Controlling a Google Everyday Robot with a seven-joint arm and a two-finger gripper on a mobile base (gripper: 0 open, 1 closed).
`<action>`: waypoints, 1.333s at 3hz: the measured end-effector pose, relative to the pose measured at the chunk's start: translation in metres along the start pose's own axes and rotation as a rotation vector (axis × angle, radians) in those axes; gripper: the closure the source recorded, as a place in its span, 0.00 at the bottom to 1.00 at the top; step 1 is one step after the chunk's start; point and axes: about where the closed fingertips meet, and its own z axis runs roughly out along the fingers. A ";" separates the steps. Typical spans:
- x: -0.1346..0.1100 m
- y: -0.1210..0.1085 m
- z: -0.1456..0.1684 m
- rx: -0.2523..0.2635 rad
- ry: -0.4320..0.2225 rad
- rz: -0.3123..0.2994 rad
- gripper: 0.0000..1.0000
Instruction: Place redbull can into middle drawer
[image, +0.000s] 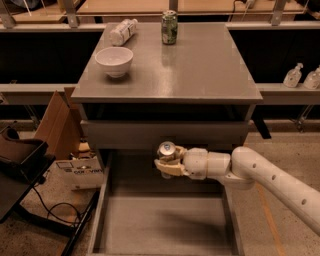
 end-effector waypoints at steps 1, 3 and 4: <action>0.060 -0.007 0.015 -0.012 0.006 0.090 1.00; 0.093 -0.003 0.040 -0.057 0.007 0.127 1.00; 0.140 -0.005 0.070 -0.109 0.017 0.120 1.00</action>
Offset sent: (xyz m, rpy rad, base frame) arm 0.0092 0.0076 -0.0578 0.0143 0.0841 0.0045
